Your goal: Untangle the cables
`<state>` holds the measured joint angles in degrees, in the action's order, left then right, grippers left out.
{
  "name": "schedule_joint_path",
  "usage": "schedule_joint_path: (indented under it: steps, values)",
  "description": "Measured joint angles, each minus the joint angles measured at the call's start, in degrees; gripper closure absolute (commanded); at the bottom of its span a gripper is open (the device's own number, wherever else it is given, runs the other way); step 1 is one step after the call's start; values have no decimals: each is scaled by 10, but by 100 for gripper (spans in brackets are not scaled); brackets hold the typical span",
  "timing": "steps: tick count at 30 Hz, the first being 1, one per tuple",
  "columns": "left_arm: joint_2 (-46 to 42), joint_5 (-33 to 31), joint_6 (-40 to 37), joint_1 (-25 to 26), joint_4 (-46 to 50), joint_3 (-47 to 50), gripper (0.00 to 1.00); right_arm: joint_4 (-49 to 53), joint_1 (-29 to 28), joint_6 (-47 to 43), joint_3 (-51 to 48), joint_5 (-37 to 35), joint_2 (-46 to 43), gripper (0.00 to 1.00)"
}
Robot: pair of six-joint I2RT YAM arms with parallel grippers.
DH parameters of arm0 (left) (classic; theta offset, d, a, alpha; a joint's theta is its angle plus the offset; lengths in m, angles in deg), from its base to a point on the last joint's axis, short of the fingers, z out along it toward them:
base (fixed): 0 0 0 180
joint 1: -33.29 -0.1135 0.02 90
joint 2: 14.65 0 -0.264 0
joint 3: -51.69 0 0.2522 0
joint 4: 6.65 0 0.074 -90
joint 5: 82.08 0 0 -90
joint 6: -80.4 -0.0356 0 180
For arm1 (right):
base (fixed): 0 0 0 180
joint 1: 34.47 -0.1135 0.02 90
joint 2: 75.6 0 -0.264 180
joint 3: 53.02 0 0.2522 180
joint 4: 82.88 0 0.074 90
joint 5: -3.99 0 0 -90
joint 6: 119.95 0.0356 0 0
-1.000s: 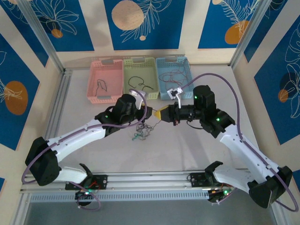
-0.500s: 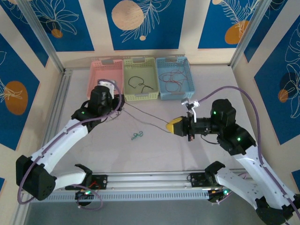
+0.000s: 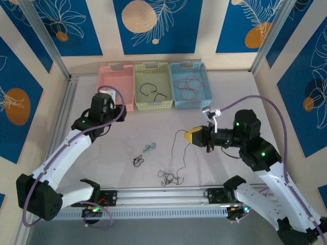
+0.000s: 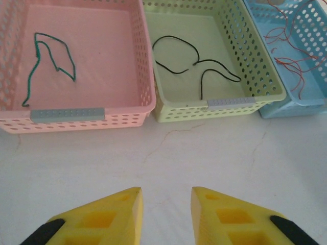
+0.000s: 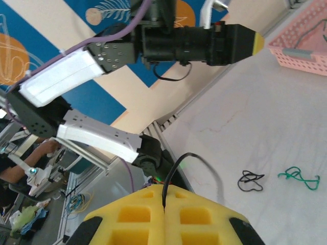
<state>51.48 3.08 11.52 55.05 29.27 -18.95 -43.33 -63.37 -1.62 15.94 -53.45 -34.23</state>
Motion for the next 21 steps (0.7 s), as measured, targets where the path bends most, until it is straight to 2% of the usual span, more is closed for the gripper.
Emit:
schedule_joint_path:
  steps: [10,16,21]
  values:
    - [-20,114,25,9,9,31,48,-13,71,29,15,-76,109,100]
    - [-66,136,49,76,25,108,37,-28,121,54,45,-81,152,100]
    - [-75,176,29,111,25,96,25,-31,122,53,61,-60,191,100]
